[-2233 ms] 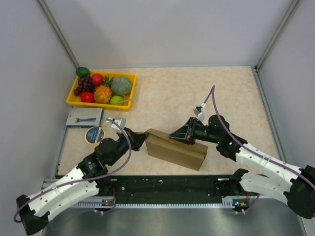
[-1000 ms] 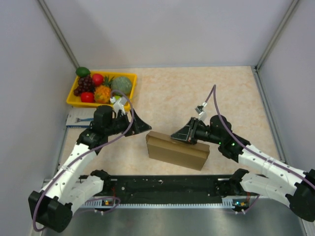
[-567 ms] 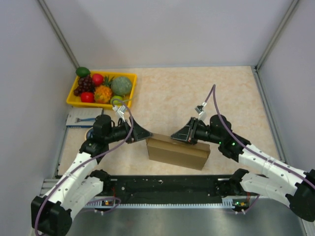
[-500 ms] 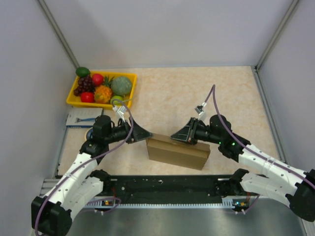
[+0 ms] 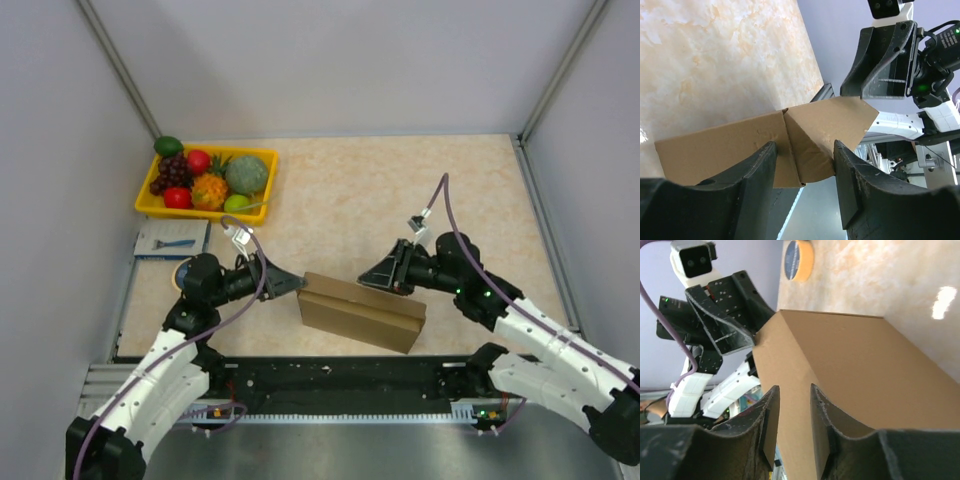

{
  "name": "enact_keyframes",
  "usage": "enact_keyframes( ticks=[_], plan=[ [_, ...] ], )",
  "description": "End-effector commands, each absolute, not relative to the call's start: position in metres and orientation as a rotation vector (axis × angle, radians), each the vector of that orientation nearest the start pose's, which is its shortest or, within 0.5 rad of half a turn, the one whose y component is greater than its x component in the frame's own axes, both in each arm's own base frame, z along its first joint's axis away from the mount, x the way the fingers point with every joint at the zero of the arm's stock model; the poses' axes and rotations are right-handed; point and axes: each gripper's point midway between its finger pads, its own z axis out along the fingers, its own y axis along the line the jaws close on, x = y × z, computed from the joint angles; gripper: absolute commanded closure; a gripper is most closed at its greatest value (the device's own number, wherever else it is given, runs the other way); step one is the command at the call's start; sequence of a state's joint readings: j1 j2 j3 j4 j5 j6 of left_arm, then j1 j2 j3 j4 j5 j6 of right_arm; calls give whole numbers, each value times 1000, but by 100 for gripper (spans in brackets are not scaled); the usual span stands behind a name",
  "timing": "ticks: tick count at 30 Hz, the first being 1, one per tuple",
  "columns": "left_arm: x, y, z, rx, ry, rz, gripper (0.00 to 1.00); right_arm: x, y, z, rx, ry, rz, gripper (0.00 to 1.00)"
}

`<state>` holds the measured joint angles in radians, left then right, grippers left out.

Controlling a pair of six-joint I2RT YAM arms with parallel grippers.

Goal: Fold the paper box

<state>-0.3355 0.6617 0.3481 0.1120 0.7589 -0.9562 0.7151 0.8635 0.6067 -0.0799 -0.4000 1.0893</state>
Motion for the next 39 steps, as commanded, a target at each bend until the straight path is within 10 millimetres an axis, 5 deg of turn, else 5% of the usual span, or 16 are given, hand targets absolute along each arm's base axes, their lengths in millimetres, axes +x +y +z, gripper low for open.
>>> enact_keyframes(
  ticks=[1, 6, 10, 14, 22, 29, 35, 39],
  plan=[
    [174, -210, 169, -35, 2086, -1498, 48, 161, 246, 236, 53, 2195, 1434, 67],
    [174, -211, 165, -17, 2107, -1494, 48, 145, 196, 228, 24, 2333, 1114, 39],
    [175, -211, 168, -4, 2108, -1485, 48, 124, 166, 218, 194, 2434, 1009, 18],
    [175, -210, 169, -10, 2108, -1473, 48, 104, 167, 215, 451, 2440, 1191, 15],
    [176, -210, 169, -6, 2113, -1465, 48, 88, 156, 198, 777, 2459, 1215, 13],
    [176, -208, 169, -3, 2113, -1452, 47, 80, 131, 196, 562, 2579, 924, 11],
    [177, -208, 170, 0, 2116, -1444, 47, 58, 149, 199, 562, 2663, 1110, 9],
    [177, -208, 169, -1, 2113, -1439, 47, 58, 176, 208, 661, 2586, 1428, 11]
  ],
)
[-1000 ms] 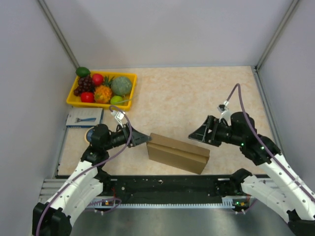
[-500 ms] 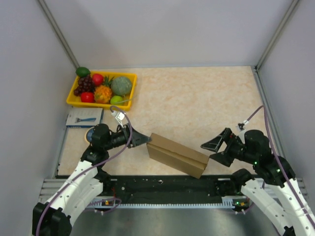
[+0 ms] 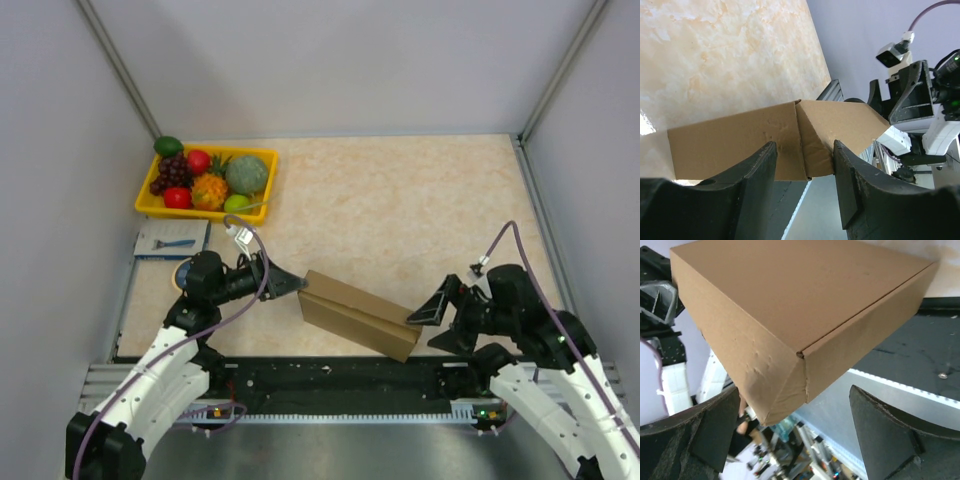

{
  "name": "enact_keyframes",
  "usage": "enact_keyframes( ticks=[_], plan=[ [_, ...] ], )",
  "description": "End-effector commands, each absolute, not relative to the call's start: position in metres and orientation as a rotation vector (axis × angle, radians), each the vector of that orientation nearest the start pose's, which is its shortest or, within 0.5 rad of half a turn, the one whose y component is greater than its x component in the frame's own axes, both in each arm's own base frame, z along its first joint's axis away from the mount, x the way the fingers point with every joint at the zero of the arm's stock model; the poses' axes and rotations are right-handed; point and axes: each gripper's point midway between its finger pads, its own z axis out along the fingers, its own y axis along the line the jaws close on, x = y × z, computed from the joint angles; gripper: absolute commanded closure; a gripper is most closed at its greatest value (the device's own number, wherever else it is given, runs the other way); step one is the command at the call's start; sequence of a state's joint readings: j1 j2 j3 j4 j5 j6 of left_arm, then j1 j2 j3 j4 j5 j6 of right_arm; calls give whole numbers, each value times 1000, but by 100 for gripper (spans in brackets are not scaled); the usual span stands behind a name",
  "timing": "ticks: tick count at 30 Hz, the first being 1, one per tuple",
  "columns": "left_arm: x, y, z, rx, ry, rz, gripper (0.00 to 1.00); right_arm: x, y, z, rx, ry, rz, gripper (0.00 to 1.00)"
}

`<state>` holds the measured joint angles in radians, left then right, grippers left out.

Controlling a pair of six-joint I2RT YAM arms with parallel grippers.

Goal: Fold the paper box

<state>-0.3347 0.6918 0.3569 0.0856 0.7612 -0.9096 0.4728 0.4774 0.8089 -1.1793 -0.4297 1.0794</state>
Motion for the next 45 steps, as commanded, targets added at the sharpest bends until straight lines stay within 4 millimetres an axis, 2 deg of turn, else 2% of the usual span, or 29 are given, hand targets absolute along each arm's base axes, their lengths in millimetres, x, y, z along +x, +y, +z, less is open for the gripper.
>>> enact_keyframes(
  ticks=[1, 4, 8, 9, 13, 17, 20, 26, 28, 30, 31, 35, 37, 45],
  plan=[
    [177, -208, 170, 1, 2112, -1440, 47, 59, 178, 199, 705, 2598, 1449, 11],
    [176, -207, 168, -23, 2128, -1433, 48, 60, 186, 198, 718, 2599, 1529, 14],
    [178, -204, 170, -41, 2100, -1414, 48, 77, 188, 197, 585, 2603, 1436, 15],
    [177, -203, 168, -54, 2097, -1411, 48, 82, 191, 193, 581, 2634, 1416, 15],
    [178, -203, 170, -79, 2066, -1429, 50, 115, 199, 208, 396, 2583, 1337, 15],
    [180, -200, 169, -116, 2054, -1416, 52, 145, 203, 208, 188, 2559, 1220, 15],
    [182, -198, 169, -134, 2041, -1407, 52, 165, 204, 204, 100, 2553, 1143, 14],
    [187, -198, 169, -160, 2038, -1395, 52, 195, 200, 212, -28, 2474, 1135, 13],
    [188, -197, 169, -166, 2040, -1389, 51, 206, 185, 214, 8, 2460, 1104, 12],
    [189, -197, 171, -161, 2035, -1383, 48, 202, 175, 224, 49, 2409, 1151, 12],
    [189, -197, 171, -160, 2036, -1382, 48, 201, 168, 221, 96, 2395, 1163, 11],
    [189, -197, 172, -154, 2038, -1377, 47, 187, 167, 226, 89, 2363, 1266, 12],
    [189, -197, 173, -150, 2037, -1380, 47, 189, 159, 220, 148, 2361, 1278, 14],
    [190, -198, 172, -146, 2048, -1378, 47, 182, 158, 202, 162, 2355, 1312, 22]
  ],
)
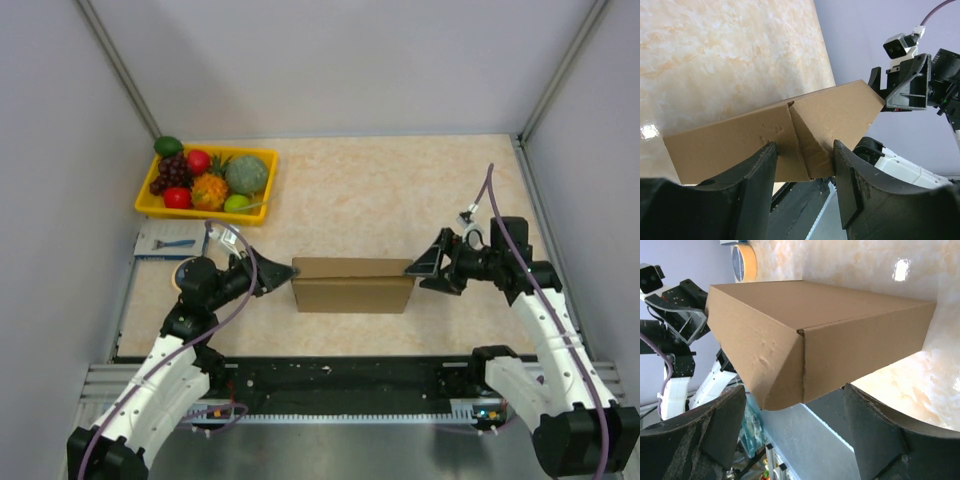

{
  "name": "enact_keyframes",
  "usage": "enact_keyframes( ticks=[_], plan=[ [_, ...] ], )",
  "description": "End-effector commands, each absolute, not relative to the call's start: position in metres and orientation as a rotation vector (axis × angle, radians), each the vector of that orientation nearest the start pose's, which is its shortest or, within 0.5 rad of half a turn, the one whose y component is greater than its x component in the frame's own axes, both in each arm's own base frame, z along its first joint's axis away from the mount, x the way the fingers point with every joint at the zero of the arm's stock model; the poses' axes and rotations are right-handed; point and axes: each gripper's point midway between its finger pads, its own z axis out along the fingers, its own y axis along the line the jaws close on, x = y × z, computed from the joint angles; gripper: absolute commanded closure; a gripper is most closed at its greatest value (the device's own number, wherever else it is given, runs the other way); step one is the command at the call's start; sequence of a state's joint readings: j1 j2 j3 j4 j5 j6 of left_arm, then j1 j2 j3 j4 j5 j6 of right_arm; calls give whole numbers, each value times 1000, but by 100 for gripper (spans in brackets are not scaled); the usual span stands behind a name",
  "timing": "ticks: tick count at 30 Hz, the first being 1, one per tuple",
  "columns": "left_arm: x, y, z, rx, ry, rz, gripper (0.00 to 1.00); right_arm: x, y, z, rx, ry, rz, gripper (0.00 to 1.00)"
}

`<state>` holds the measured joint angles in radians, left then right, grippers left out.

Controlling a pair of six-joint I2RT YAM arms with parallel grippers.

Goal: Fold the paper box

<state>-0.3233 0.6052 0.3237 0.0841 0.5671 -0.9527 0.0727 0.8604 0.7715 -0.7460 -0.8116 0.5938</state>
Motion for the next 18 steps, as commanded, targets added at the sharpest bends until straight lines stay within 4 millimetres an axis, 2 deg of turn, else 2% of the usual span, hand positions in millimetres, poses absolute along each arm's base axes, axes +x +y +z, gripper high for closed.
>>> enact_keyframes(
  ticks=[1, 7, 11, 14, 18],
  plan=[
    [190, -198, 172, -145, 2048, -1380, 47, 182, 159, 201, 166, 2352, 1332, 27],
    [189, -198, 171, -147, 2052, -1379, 47, 188, 162, 199, 164, 2297, 1404, 38],
    [190, -198, 171, -146, 2052, -1378, 47, 192, 162, 203, 163, 2272, 1424, 37],
    [190, -198, 171, -145, 2056, -1376, 47, 194, 160, 205, 195, 2263, 1435, 32],
    [190, -198, 171, -144, 2056, -1377, 47, 196, 156, 195, 284, 2269, 1468, 34]
  ],
)
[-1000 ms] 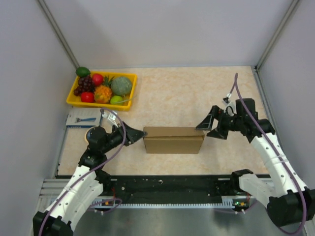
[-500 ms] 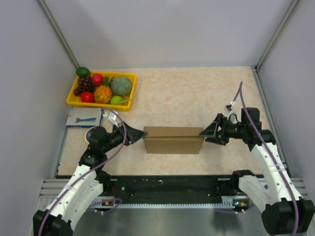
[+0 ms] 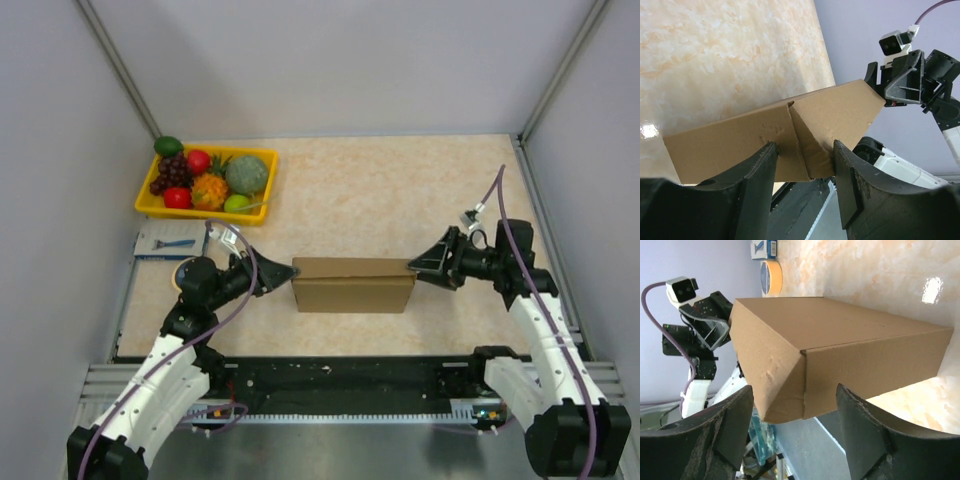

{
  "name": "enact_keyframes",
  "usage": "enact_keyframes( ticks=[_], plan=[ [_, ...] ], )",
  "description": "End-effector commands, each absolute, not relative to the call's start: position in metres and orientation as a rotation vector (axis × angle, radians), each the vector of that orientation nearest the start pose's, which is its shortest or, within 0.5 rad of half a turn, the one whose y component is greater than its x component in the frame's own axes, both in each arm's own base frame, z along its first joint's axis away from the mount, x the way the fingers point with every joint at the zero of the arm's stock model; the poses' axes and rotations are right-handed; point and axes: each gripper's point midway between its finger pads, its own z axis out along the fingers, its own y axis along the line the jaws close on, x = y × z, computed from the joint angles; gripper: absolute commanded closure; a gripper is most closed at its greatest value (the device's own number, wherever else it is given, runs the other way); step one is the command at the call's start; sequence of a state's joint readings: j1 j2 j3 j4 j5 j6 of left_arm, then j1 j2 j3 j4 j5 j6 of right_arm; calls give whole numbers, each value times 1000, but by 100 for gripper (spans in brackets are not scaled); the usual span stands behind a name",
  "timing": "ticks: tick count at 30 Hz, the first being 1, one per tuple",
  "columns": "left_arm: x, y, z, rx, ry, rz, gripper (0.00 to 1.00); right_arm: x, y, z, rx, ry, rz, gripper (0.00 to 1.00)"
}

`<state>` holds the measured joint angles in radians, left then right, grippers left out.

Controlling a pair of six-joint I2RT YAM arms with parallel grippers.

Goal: Fold the paper box

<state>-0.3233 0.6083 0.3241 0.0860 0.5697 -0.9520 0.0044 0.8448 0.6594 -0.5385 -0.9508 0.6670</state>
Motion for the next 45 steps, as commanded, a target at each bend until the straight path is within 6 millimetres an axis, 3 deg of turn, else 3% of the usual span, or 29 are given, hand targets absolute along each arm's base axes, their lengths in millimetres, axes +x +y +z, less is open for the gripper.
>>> enact_keyframes(
  ticks=[1, 16, 19, 22, 24, 26, 28, 29, 30, 32, 33, 38, 42, 45],
  plan=[
    [190, -199, 171, -143, 2060, -1377, 47, 196, 155, 194, 289, 2265, 1472, 35],
    [189, -198, 159, -151, 2074, -1377, 49, 200, 160, 178, 223, 2165, 1529, 61],
    [189, -199, 155, -149, 2082, -1379, 51, 202, 160, 165, 242, 2162, 1529, 63],
    [189, -199, 150, -149, 2094, -1372, 51, 200, 160, 152, 276, 2165, 1554, 79],
    [189, -199, 149, -140, 2094, -1366, 47, 199, 161, 146, 273, 2162, 1557, 82],
    [189, -198, 154, -139, 2092, -1360, 36, 199, 160, 144, 275, 2167, 1546, 83],
    [190, -198, 167, -126, 2058, -1367, 34, 199, 159, 143, 271, 2164, 1529, 84],
    [191, -197, 169, -136, 2059, -1354, 31, 201, 159, 147, 260, 2158, 1521, 84],
    [193, -197, 183, -111, 2016, -1352, 30, 200, 159, 146, 268, 2177, 1519, 77],
    [191, -193, 182, -126, 2054, -1325, 26, 202, 159, 156, 252, 2168, 1528, 67],
    [194, -192, 192, -104, 2032, -1309, 25, 202, 160, 160, 250, 2169, 1540, 63],
    [198, -189, 202, -114, 2028, -1325, 21, 205, 159, 185, 221, 2133, 1520, 48],
    [196, -194, 206, -122, 2017, -1429, 21, 203, 161, 187, 199, 2140, 1541, 39],
    [182, -199, 214, -30, 1985, -1507, 22, 201, 161, 188, 185, 2138, 1534, 33]
  ],
)
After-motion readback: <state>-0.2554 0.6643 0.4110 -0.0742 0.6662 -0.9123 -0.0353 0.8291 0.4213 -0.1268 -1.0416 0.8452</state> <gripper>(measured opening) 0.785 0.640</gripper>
